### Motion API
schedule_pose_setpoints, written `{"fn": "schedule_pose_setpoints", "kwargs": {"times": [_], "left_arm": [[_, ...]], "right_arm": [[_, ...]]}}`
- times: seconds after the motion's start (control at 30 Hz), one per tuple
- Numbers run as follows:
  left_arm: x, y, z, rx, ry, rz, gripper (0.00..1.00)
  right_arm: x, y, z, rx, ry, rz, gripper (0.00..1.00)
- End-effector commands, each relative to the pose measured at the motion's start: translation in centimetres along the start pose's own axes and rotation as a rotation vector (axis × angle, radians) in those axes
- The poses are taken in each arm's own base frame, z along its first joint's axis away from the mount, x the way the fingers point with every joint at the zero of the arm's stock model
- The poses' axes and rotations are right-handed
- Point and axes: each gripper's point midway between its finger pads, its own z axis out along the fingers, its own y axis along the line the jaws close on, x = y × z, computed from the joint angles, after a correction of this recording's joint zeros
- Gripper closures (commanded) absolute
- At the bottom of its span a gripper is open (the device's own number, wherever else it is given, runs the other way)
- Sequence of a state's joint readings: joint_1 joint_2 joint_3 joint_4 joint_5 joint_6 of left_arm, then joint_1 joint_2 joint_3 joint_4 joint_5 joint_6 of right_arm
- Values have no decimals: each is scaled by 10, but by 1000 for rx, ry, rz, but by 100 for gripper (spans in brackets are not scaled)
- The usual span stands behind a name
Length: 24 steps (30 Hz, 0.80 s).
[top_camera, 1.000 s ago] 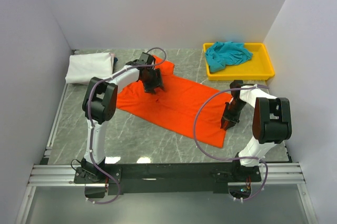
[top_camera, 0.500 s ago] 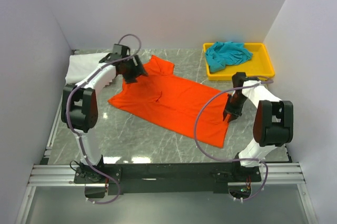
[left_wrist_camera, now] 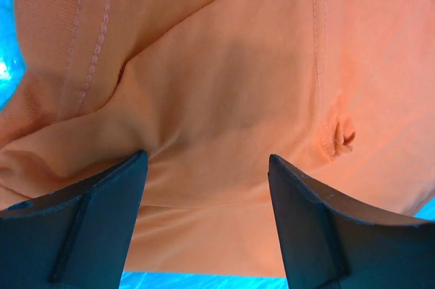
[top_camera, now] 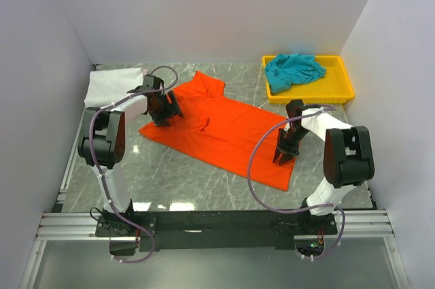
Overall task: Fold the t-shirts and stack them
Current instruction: Fold the tshirt
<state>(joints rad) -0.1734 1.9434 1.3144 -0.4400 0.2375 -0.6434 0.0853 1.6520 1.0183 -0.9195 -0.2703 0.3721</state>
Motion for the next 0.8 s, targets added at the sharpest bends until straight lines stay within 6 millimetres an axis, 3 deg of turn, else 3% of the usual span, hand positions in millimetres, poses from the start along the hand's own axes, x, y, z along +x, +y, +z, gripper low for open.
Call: {"fn": "schedule_pose_setpoints", "kwargs": {"times": [0.0,0.23,0.53,0.63,0.77], "left_arm": [[12,22,-2,-74,-4,8,21],[38,46,-19,-144,-11,-51,20],[80,62,-43,-173,13,-130,20],[97,65,-49,-182,30,-153,20],[120,62,-57,-185,48,-171,20]], "right_arm": [[3,-4,16,1,32,-3,66],[12,-30,30,108,116,19,68],[38,-56,26,173,188,92,69],[49,-59,24,162,205,114,69],[49,-51,17,129,191,123,69]]}}
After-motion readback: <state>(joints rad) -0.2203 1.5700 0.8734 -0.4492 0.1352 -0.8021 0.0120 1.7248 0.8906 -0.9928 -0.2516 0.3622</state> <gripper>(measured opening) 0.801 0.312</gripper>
